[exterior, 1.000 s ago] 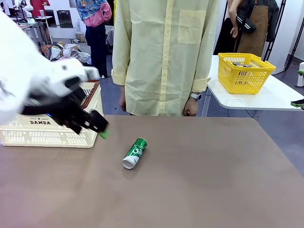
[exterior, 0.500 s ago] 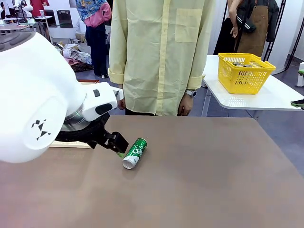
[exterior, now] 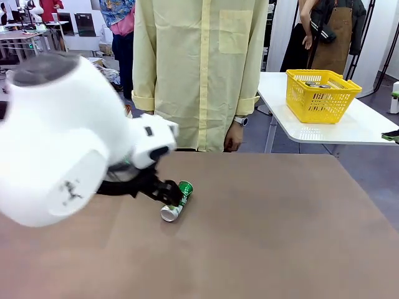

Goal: Place the drinks into the Shopping basket.
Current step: Pick up one drink and place it into the Shopping basket.

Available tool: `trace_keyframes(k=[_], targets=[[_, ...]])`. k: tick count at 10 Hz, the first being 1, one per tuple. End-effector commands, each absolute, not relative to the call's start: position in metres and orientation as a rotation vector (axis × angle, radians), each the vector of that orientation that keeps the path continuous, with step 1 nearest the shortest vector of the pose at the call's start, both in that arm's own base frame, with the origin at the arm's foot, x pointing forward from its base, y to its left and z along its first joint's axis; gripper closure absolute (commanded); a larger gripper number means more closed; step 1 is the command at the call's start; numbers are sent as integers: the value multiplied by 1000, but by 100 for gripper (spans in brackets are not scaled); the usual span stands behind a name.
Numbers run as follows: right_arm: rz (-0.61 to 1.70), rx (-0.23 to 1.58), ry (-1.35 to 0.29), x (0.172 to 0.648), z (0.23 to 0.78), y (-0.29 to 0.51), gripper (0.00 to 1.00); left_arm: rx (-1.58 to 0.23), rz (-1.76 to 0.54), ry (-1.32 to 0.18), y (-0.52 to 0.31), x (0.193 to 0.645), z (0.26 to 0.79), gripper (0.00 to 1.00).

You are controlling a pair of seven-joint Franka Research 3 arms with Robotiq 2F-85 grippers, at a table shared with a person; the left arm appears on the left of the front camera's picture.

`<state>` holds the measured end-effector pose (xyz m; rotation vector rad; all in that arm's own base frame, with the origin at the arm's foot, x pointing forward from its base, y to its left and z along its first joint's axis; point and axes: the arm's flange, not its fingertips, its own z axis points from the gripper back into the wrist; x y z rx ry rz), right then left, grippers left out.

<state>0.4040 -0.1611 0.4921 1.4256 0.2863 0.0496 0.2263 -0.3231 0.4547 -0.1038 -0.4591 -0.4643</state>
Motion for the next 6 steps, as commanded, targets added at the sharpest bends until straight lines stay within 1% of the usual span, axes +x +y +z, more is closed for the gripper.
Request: trace_keyframes(k=[1, 3, 4, 6], targets=[[30, 1433, 293, 408, 497, -159, 0, -65, -509, -394, -367, 258, 433, 0], [30, 1433, 293, 408, 497, -159, 0, -62, -506, -327, -385, 294, 406, 0], [30, 1433, 293, 408, 497, -159, 0, -47, -491, -325, -390, 311, 395, 0], [30, 1433, 293, 408, 497, -159, 0, -5, -533, -292, -390, 353, 379, 0]])
